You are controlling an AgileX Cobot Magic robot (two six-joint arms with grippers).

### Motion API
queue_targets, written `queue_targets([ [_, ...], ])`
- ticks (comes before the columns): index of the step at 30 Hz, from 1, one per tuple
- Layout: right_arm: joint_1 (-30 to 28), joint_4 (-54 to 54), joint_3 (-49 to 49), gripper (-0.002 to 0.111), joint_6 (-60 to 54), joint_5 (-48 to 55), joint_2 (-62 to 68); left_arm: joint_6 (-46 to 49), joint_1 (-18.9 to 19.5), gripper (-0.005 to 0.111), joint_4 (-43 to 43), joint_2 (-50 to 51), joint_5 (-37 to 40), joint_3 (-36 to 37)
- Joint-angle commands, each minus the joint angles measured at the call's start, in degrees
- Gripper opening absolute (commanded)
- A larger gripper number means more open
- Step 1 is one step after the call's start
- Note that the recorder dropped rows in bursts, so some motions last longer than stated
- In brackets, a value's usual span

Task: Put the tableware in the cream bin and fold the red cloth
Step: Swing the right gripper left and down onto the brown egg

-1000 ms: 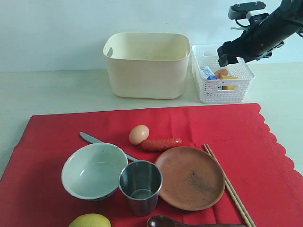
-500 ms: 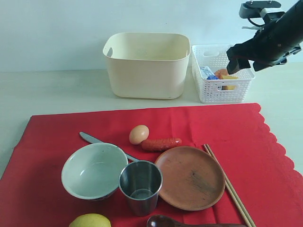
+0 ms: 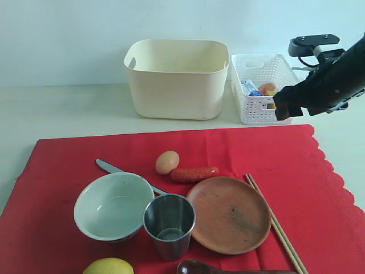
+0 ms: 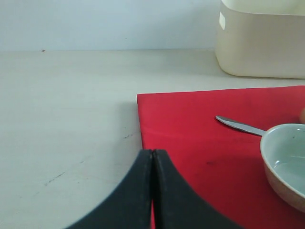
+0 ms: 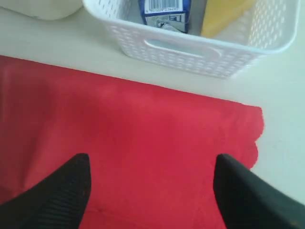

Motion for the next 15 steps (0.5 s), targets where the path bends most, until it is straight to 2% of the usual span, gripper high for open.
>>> queue_targets([
  [1,3.8,0.2,0.8,0.068,-0.9,-3.4,-0.7,-0.1,-0.4,0.000,-0.2,-0.3,-0.6,0.1],
  [7,9.1,0.2,0.8,0.068,-0.6,-5.7,-0.6,-0.1,-0.4,0.000,-0.2,-0.3,-0.6,0.1],
  [13,9.5,1.8,0.8,0.068,5.0,-9.9,-0.1,-0.1,-0.4,0.000,-0.2,-0.3,-0.6,0.1],
  [15,10.2,3.1,0.8,0.068,3.1,-8.9,-0.1,-0.1,-0.4,0.000,-0.2,-0.3,-0.6,0.1],
])
